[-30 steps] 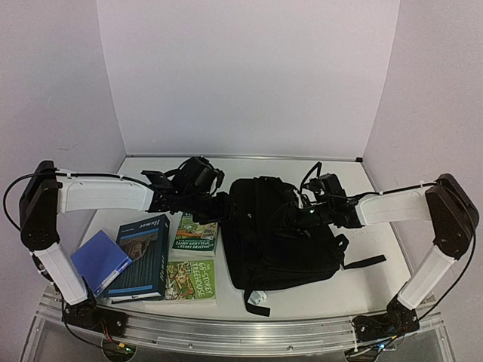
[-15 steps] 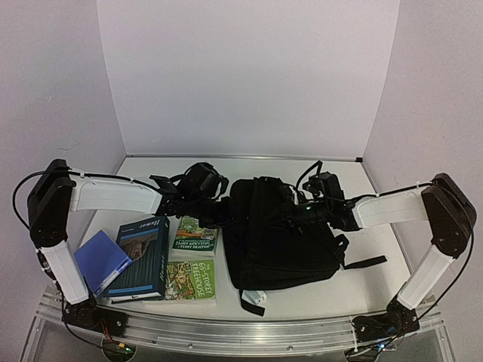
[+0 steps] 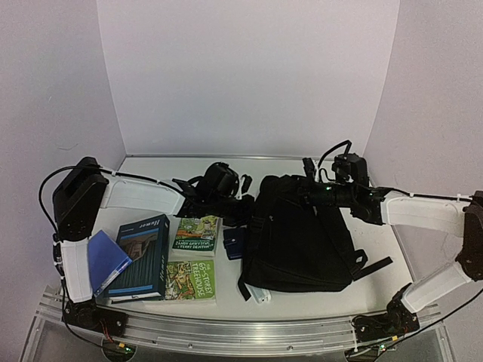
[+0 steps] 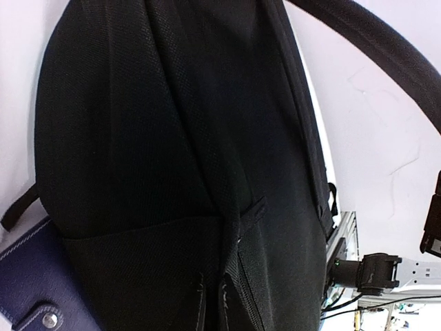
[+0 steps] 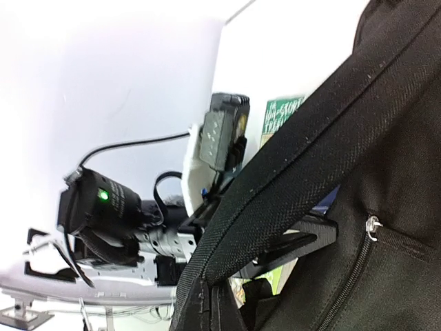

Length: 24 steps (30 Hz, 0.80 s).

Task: Pack the student bag
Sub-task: Unzip the student bag at the center of the board.

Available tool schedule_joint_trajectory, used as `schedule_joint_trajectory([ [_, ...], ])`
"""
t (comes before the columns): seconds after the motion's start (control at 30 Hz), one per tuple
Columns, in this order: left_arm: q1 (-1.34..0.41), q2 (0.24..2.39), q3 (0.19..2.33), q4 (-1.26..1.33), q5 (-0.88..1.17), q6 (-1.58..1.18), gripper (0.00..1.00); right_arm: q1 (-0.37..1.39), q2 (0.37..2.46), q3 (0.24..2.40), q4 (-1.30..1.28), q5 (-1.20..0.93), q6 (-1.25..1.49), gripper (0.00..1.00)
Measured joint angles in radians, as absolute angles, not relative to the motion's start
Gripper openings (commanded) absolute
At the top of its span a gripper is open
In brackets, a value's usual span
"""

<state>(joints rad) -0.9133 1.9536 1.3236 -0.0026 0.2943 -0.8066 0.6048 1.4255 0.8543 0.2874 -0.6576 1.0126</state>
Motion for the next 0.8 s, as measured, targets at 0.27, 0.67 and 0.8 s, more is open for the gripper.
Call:
schedule_joint_trajectory([
  [0.27,-0.875,1.959,1.315,0.098,0.280,-0.782,0.58,0.596,1.389,0.857,0.166,-0.552,0.973,0.00],
  [0.67,-0.798,1.716,1.162,0.005,0.173,-0.632,0.89,0.632,1.452,0.918,0.133,-0.451,0.970,0.00],
  [0.8,-0.789,1.616,1.142,-0.029,0.143,-0.611,0.92,0.661,1.503,0.957,0.137,-0.396,0.976,0.00],
])
